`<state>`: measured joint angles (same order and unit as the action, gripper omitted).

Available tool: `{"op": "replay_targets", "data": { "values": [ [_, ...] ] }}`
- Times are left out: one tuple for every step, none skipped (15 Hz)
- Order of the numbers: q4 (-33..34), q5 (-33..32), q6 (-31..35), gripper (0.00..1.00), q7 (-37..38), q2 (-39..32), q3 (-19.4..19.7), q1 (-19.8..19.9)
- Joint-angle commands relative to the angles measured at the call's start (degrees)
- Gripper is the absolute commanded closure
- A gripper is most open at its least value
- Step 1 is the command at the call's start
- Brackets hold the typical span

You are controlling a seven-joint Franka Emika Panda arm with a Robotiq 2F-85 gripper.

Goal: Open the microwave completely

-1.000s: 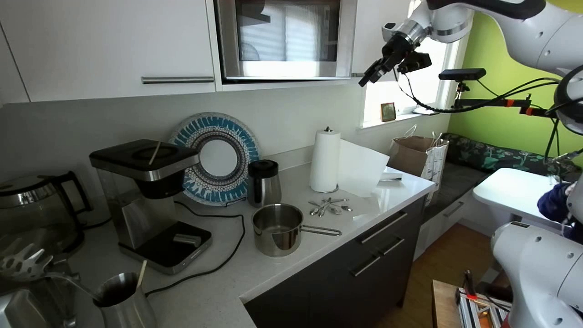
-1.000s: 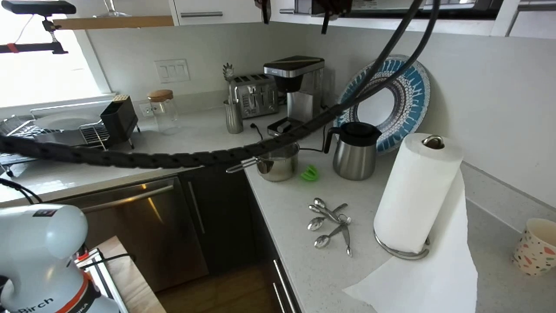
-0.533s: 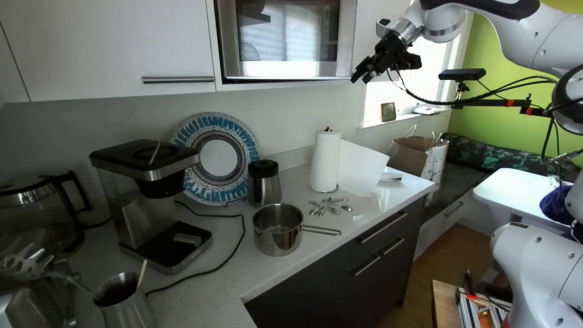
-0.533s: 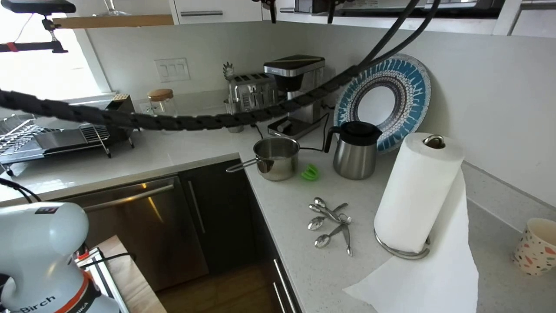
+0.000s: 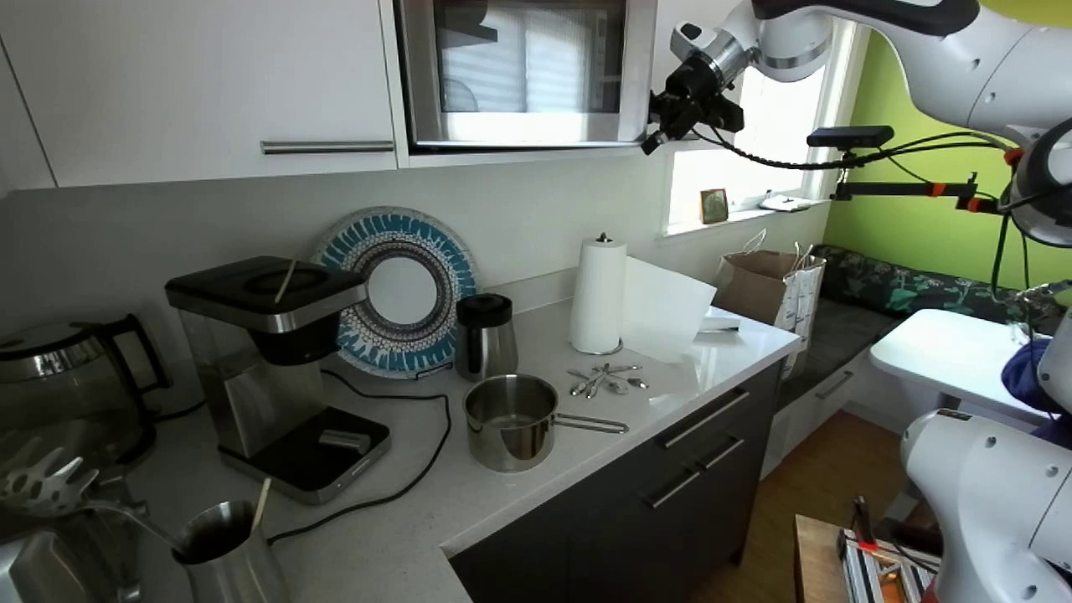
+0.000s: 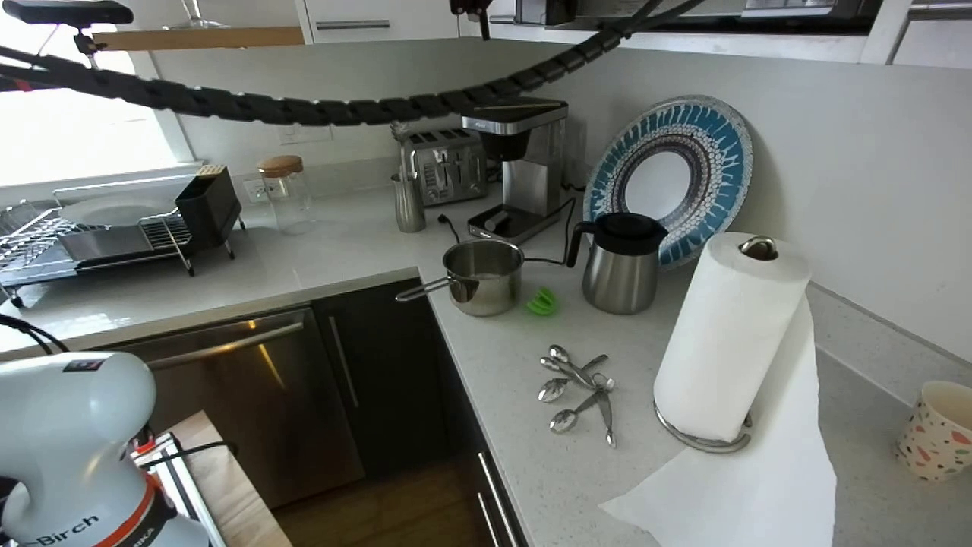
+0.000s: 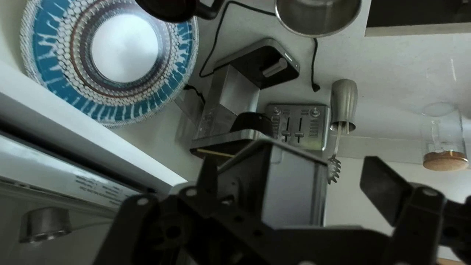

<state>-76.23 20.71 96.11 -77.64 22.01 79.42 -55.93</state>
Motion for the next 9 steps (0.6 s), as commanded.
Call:
{"op": "replay_targets", "data": {
  "values": [
    [-2.3, 3.5, -0.9, 0.0, -2.7, 3.1, -4.0, -1.1],
    [-3.1, 2.5, -1.5, 0.0, -1.7, 4.7, -6.8, -0.5],
    [-2.9, 3.6, -3.2, 0.0, -1.0, 4.9, -8.2, -0.3],
    [-3.6, 4.2, -5.1, 0.0, -1.1, 5.3, -9.4, 0.0],
    [-4.0, 5.1, -7.0, 0.0, -1.2, 5.8, -10.2, -0.1],
    [-4.4, 6.1, -8.9, 0.0, -1.0, 6.1, -11.2, -0.2],
    [-4.8, 7.2, -10.2, 0.0, -1.1, 6.2, -11.7, -0.5],
    [-4.8, 9.0, -11.2, 0.0, -1.1, 6.4, -12.6, -1.0],
    [-4.3, 10.7, -12.7, 0.0, -1.1, 6.3, -13.3, -1.4]
  ]
}}
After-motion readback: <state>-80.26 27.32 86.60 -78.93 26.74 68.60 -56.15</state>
